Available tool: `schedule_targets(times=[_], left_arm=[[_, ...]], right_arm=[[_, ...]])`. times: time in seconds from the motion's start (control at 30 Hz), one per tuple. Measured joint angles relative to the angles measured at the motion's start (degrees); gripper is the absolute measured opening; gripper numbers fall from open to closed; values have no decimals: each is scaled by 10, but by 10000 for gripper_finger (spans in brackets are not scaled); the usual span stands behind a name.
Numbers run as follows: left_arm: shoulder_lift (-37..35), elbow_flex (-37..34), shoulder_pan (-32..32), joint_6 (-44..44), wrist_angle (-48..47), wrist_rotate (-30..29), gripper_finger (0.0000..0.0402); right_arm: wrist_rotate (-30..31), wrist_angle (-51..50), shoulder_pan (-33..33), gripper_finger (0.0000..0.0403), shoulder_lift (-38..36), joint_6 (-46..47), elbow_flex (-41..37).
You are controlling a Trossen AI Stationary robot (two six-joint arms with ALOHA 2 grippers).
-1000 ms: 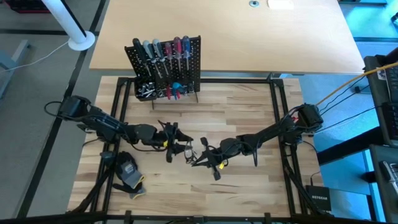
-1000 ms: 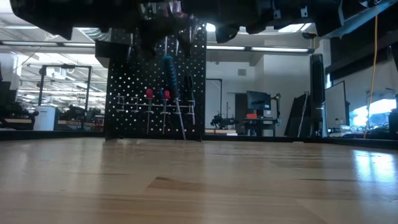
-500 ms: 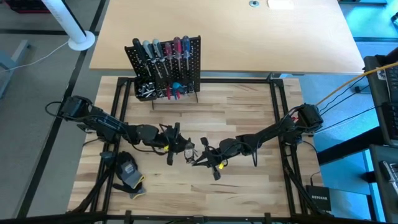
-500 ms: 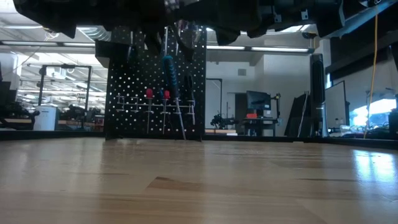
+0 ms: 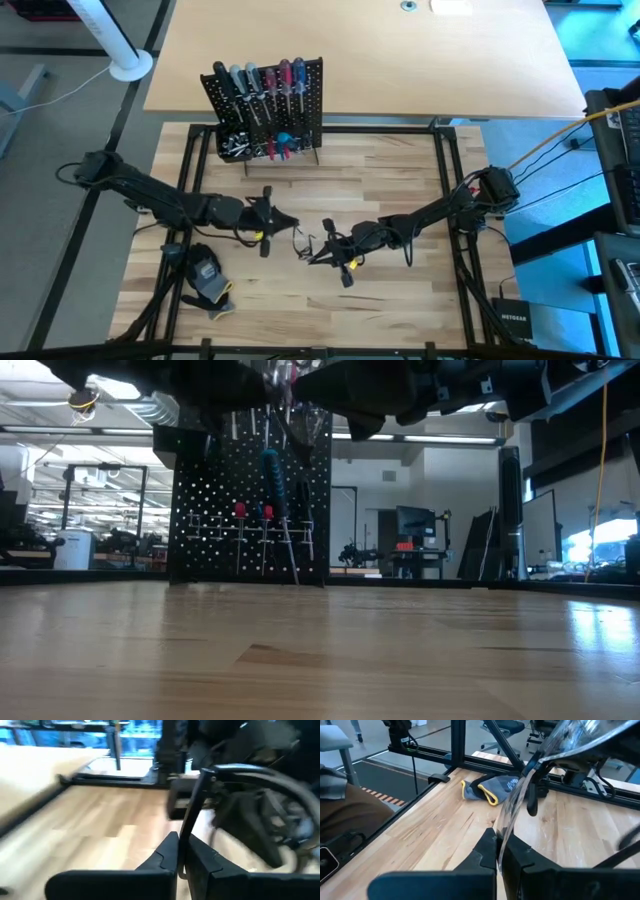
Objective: Hang tools onto peg board
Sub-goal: Hang the black safety glasses onto the peg board
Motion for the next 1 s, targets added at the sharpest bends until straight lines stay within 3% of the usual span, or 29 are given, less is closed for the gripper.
schedule_targets(times=[0.17, 0.67, 0.87, 1.0], left_arm=[[-8, 0, 0, 74, -7, -49, 6], [-6, 0, 4, 175, -43, -63, 56], [-21, 0, -2, 169, -69, -66, 113], [-74, 2, -16, 161, -157, -64, 151]], right_arm=[[-12, -1, -1, 5, 0, 19, 0], [-34, -53, 1, 5, 0, 60, -1], [1, -49, 1, 5, 1, 75, -2], [3, -44, 1, 5, 1, 86, -2]])
